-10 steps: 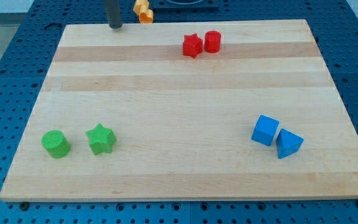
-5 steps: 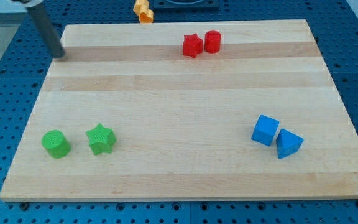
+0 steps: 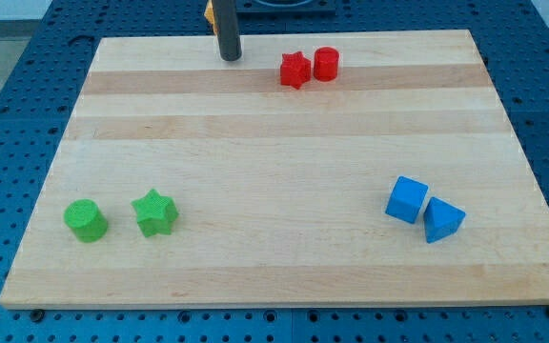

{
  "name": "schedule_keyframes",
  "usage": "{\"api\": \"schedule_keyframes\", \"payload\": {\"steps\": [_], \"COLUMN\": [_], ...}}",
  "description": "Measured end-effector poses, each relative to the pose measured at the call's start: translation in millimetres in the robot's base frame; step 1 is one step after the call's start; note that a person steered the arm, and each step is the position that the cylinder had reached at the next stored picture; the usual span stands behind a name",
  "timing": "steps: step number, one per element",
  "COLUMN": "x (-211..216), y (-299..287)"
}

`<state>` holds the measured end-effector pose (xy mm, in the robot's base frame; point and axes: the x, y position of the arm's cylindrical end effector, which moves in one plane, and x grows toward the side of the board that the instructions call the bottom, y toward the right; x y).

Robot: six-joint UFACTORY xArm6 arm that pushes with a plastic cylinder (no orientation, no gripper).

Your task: Move your arm towards the top center

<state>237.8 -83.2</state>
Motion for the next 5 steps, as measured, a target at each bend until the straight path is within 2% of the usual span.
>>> {"api": "schedule_keyframes", "payload": {"steps": [2,4,5], "x": [-1.9,-46.0,-45.2], "y": [0.1,20.8,20.5]}}
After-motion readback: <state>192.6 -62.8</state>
